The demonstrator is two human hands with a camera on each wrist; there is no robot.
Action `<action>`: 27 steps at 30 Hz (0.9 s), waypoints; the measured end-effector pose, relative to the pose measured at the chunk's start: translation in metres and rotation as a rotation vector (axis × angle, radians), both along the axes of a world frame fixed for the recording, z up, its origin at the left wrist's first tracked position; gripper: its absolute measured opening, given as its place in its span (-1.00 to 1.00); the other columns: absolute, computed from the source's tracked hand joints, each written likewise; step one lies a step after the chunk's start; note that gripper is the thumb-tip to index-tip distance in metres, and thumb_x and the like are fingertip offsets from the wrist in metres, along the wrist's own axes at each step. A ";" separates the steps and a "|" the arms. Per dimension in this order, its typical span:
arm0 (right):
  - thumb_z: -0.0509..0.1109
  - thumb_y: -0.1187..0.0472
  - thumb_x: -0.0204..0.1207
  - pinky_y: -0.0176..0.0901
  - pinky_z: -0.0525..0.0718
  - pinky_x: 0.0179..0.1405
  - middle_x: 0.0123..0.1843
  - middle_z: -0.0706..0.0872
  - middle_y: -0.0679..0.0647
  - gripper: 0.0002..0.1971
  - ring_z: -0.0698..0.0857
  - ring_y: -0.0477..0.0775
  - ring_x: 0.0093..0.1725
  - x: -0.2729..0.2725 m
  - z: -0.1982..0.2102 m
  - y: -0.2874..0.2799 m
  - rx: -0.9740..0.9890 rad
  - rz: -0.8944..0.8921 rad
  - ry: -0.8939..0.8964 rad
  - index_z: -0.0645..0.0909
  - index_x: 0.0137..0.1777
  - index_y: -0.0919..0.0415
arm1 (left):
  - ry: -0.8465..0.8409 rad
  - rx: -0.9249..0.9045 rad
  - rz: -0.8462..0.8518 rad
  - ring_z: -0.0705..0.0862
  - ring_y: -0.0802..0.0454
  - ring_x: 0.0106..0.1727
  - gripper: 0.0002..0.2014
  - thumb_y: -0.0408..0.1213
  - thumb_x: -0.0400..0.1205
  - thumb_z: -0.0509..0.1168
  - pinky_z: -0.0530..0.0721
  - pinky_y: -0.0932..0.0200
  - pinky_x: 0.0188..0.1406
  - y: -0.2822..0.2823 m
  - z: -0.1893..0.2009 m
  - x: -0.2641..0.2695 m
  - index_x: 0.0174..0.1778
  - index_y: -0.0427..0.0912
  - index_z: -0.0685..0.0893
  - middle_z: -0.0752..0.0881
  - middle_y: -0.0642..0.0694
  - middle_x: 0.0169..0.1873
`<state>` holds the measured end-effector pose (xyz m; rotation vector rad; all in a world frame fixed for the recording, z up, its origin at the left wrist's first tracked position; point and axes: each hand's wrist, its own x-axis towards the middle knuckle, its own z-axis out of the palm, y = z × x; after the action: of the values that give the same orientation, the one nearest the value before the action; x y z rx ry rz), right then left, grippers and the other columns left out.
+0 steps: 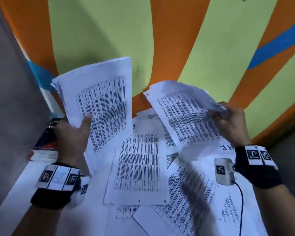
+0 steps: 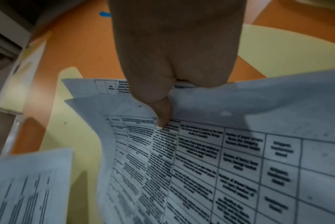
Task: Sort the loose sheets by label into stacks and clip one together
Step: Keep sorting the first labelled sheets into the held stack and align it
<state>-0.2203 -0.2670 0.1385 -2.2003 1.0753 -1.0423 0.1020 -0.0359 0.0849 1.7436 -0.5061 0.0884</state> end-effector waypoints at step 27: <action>0.52 0.31 0.46 -0.15 0.29 -0.49 -0.60 0.46 0.12 -0.59 0.37 -0.03 -0.56 -0.069 -0.060 -0.056 0.489 -0.263 0.315 0.40 -0.52 0.27 | -0.004 0.039 -0.143 0.39 0.01 -0.44 -0.50 -0.11 0.52 0.48 0.36 0.05 -0.42 -0.013 -0.011 -0.003 -0.51 -0.36 0.40 0.46 -0.18 -0.52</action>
<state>-0.2892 -0.3230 0.0788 -1.8856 1.5982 -0.4579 0.0990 -0.0484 0.0740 1.7405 -0.6374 -0.0196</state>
